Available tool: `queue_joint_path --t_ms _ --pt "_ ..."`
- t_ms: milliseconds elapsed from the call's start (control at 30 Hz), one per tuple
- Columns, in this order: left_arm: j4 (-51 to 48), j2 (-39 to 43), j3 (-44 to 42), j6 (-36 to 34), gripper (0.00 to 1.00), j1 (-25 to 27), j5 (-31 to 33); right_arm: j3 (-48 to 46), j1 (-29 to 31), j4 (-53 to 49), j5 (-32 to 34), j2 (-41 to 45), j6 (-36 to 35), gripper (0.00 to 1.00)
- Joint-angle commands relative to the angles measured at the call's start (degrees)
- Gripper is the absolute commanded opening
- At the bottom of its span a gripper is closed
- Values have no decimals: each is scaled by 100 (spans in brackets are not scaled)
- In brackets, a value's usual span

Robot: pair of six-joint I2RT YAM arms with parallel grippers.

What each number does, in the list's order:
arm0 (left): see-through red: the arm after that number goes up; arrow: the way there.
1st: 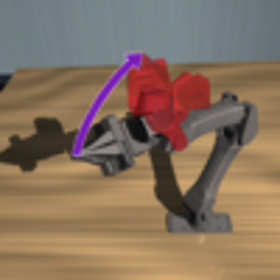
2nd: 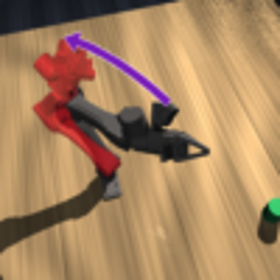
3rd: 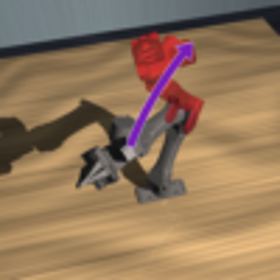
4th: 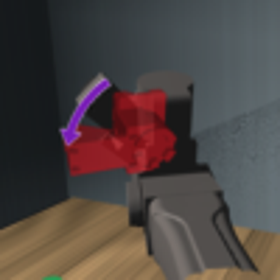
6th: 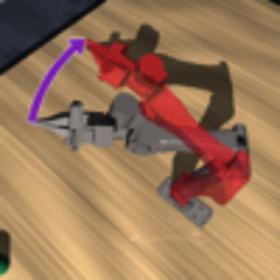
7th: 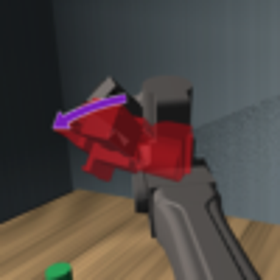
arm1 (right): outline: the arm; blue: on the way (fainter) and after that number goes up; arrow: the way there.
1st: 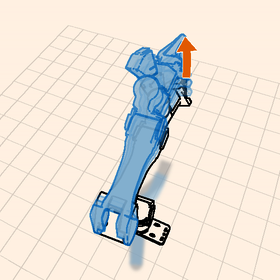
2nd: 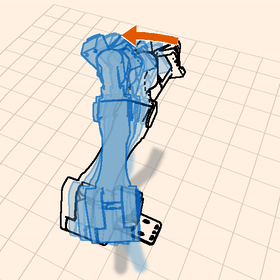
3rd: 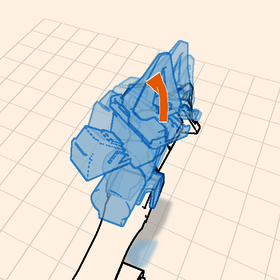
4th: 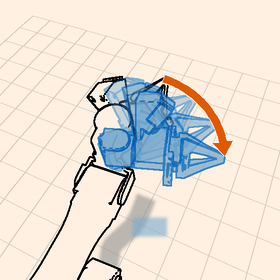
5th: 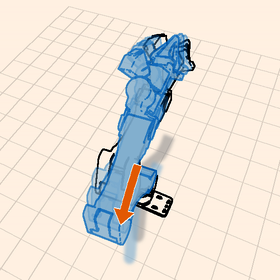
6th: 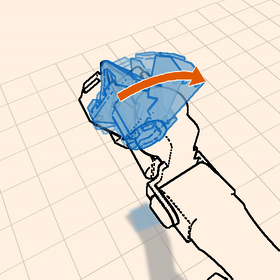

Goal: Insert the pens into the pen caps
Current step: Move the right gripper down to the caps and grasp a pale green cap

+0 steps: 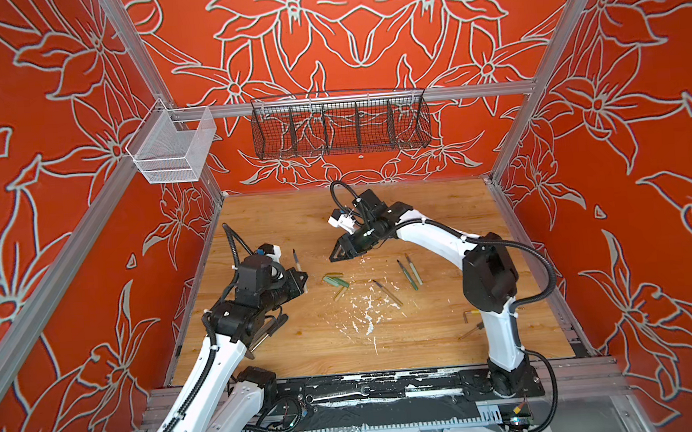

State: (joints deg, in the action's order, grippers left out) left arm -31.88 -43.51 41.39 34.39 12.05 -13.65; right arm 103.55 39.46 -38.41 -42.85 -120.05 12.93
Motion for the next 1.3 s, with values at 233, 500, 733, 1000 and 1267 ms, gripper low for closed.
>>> queue_joint_path --t_ms 233,500,733,1000,1267 --pt "-640 1025 -536 164 0 -28 186 1231 557 -1688 1340 -1157 -666 50" --pt "-627 1176 -543 139 0 -29 152 1722 646 -2038 1729 -1731 -616 50" --pt "-583 1173 -544 101 0 -28 100 1997 660 -2112 1750 -1958 -608 50" --pt "-583 1186 -517 70 0 -28 72 2460 735 -2213 1658 -2247 -640 50" --pt "-635 1221 -457 45 0 -28 83 3119 784 -2615 1740 -2668 -677 50"
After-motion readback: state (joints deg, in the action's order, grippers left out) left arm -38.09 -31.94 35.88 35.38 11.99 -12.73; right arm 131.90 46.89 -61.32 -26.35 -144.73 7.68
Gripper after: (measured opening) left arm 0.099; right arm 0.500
